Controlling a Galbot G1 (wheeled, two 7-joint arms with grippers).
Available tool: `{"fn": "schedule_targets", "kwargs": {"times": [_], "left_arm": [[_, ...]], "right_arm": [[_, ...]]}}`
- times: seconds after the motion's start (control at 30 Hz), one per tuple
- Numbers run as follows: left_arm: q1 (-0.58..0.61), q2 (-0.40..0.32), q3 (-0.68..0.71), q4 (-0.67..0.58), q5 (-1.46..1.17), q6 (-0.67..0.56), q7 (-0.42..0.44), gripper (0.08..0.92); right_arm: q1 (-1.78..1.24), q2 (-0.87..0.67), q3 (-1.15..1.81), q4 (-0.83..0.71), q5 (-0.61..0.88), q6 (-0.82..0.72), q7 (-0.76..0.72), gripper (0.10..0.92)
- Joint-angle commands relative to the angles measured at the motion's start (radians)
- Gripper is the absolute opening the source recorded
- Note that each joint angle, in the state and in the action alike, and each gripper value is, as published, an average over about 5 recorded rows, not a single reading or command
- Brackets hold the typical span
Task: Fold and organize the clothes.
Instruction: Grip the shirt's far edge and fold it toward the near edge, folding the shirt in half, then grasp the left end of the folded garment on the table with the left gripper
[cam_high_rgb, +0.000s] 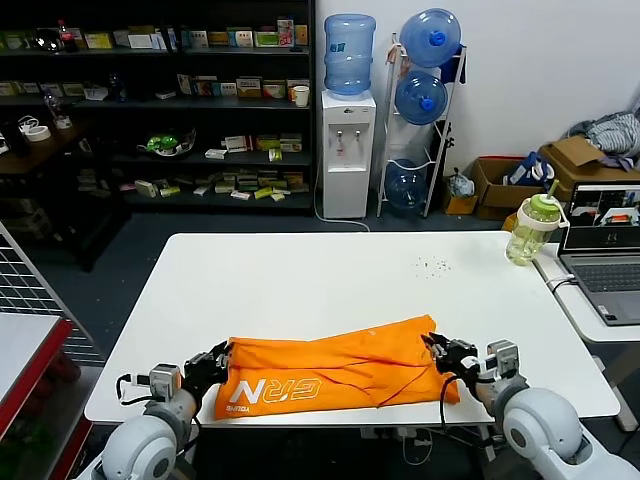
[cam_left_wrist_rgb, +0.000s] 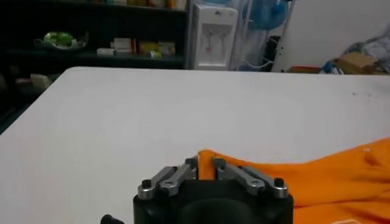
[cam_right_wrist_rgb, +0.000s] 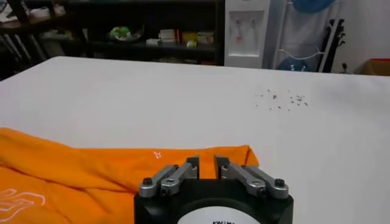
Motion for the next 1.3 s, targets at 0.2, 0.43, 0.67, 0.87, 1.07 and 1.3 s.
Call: {"fn": "schedule_targets", "kwargs": {"times": [0.2,0.43,0.67,0.87,1.07,1.3], "left_arm": [[0.124,-0.051,-0.071,0.009,0.055,0.000,0.025,0.485],[0.088,-0.105,-0.077,0.075,0.062,-0.022,0.049,0.684],[0.056,-0.137,-0.045,0.105,0.052,-0.024,0.042,0.818],[0.044,-0.151,-0.017,0.118,0.062,-0.033,0.038,0.809],[0.044,-0.149,-0.006,0.117,0.065,-0.035,0.028,0.663],[0.049,-0.151,-0.005,0.113,0.066,-0.037,0.026,0.464]], "right_arm": [[-0.117,0.005,0.071,0.055,-0.031,-0.010,-0.030,0.553],[-0.113,0.025,0.066,0.054,-0.038,-0.010,-0.028,0.750],[-0.118,0.030,0.066,0.052,-0.047,-0.008,-0.025,0.822],[-0.120,0.031,0.068,0.051,-0.049,-0.007,-0.026,0.823],[-0.117,0.030,0.067,0.051,-0.049,-0.006,-0.026,0.823],[-0.120,0.037,0.065,0.051,-0.054,-0.004,-0.023,0.823]]}}
